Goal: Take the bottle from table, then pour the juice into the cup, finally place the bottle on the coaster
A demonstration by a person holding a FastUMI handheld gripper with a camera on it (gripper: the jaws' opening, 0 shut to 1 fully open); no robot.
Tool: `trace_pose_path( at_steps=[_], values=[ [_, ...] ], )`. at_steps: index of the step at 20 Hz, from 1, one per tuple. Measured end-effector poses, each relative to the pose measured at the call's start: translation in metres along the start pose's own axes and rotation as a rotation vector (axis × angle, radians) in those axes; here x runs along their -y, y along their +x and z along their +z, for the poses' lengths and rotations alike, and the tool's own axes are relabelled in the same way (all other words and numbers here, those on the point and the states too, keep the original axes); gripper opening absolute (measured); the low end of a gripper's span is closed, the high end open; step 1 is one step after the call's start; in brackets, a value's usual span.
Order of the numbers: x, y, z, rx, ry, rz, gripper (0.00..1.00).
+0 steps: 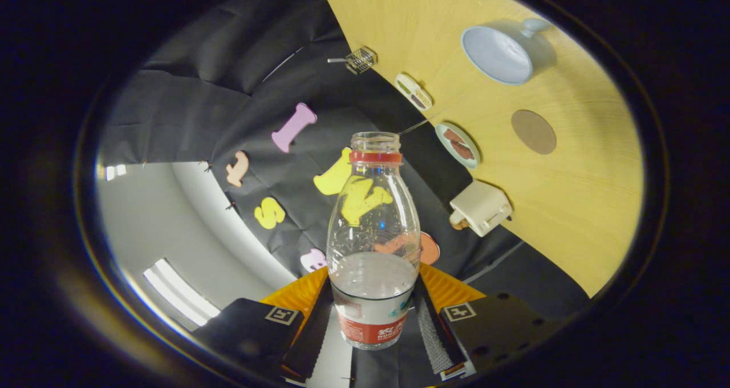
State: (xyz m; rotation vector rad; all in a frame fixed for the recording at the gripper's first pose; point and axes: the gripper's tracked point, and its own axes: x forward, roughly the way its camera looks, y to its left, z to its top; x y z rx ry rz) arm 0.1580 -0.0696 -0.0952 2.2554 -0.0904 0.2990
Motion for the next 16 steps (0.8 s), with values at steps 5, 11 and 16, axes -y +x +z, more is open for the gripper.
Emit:
trace_pose_path(
  at_steps=[5, 11, 16],
  values=[
    [-0.008, -0.001, 0.004, 0.003, 0.055, 0.055, 0.77],
    [-0.019, -0.005, 0.012, 0.016, 0.067, 0.068, 0.77],
    [-0.016, -0.006, 0.011, 0.014, 0.080, 0.056, 0.77]
  ],
)
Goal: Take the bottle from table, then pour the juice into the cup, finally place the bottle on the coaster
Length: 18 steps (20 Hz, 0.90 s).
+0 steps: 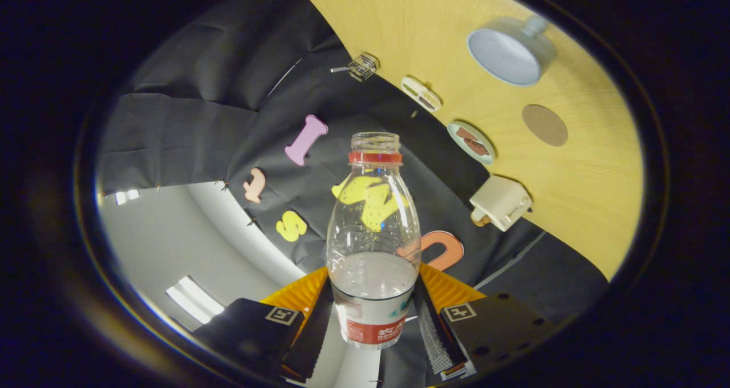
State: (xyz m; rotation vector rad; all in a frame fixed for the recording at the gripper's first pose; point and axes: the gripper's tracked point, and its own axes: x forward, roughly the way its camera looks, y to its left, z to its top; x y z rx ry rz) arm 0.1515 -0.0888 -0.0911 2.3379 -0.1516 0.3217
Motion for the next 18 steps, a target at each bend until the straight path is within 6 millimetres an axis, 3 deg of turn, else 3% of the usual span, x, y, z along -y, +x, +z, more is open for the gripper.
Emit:
trace_pose_path(
  at_steps=[6, 8, 18],
  values=[
    [0.018, 0.004, -0.014, -0.031, -0.007, -0.045, 0.77],
    [0.028, 0.004, -0.021, -0.050, -0.079, -0.075, 0.77],
    [0.072, -0.003, -0.036, -0.204, -0.869, -0.177, 0.77]
  ],
)
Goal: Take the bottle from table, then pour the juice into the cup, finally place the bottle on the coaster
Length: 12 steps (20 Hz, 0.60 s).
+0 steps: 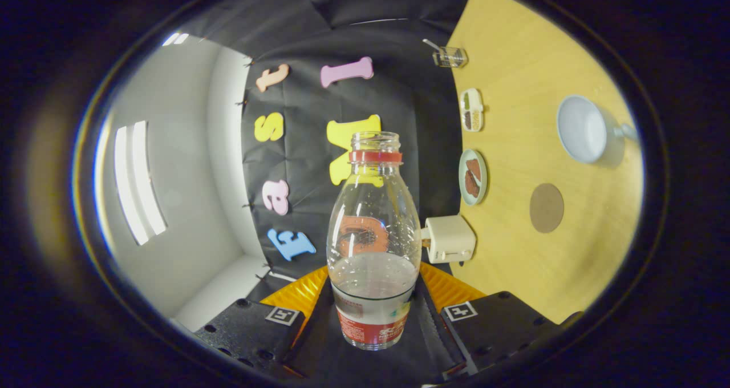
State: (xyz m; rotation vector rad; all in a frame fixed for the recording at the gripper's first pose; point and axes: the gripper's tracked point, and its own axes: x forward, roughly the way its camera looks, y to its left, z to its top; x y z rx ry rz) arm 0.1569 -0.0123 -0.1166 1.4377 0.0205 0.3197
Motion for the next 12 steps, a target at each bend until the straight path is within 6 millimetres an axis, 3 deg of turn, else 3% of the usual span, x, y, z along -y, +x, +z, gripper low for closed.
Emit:
trace_pose_path(
  at_steps=[6, 12],
  values=[
    [0.011, 0.011, -0.018, -0.094, -0.539, -0.063, 0.78],
    [0.040, 0.021, -0.011, -0.099, -0.941, -0.171, 0.78]
  ],
)
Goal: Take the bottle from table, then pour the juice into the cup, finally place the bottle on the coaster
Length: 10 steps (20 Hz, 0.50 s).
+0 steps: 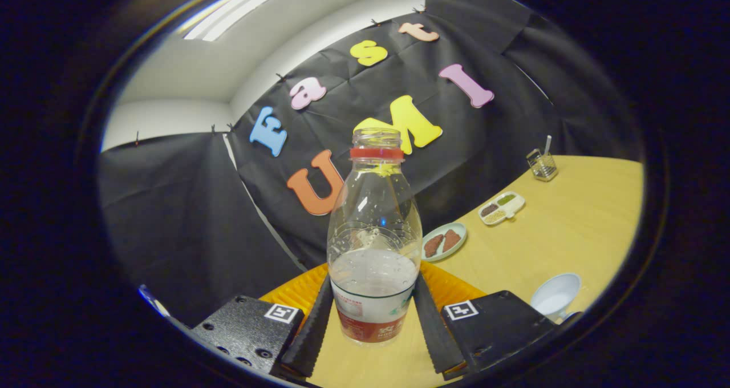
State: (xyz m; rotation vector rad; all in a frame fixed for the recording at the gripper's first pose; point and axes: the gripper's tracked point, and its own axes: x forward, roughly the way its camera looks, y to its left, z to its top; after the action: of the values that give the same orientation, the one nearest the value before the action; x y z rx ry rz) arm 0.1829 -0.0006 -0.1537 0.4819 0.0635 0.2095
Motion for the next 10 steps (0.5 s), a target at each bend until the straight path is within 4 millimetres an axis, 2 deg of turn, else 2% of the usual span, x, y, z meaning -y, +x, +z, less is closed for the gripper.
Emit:
trace_pose_path(
  at_steps=[6, 10],
  values=[
    [0.040, 0.021, -0.033, -0.046, -0.234, -0.135, 0.79],
    [0.069, 0.042, -0.056, -0.049, -0.391, -0.212, 0.79]
  ],
)
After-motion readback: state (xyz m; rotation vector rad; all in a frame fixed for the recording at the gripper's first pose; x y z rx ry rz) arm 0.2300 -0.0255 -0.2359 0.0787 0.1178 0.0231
